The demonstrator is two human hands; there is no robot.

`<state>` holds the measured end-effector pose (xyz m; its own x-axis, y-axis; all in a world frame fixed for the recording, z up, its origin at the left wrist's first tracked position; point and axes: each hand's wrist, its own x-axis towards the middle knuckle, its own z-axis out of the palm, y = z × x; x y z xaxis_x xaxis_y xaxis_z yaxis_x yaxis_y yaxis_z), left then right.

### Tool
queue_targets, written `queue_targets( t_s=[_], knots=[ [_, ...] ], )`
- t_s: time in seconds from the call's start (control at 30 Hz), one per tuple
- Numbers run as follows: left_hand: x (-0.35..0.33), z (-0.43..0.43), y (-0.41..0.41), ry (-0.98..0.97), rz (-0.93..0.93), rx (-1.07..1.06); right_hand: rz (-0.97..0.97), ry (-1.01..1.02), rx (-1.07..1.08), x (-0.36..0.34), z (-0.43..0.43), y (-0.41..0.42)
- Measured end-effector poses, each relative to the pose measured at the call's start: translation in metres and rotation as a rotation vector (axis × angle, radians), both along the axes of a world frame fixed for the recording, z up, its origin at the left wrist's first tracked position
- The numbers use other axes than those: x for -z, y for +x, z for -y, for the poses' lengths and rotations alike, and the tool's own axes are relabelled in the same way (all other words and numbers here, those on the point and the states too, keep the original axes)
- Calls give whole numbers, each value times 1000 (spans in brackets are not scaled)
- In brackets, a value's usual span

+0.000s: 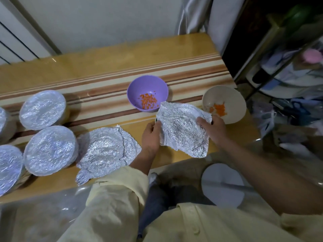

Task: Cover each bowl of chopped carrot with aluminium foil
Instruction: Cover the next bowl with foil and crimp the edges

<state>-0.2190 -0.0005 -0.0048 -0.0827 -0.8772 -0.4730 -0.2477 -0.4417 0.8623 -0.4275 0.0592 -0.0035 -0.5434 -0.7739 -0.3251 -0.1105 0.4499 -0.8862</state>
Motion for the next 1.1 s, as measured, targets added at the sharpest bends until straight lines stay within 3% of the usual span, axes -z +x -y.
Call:
queue_targets(
  t_s=[0.5,0.73,0.87,1.1],
  knots=[
    [1,-11,25,-89,179,-42,125,102,-114,4,9,39],
    [4,-22,45,-208,234,-111,48,103,-115,8,9,61],
    [-5,-15,47,-348,269,-162,-66,-24,-53,-2,15,62],
    [-9,-8,44,-378,101,-157,25,-197,5,-24,28,58]
  ],
)
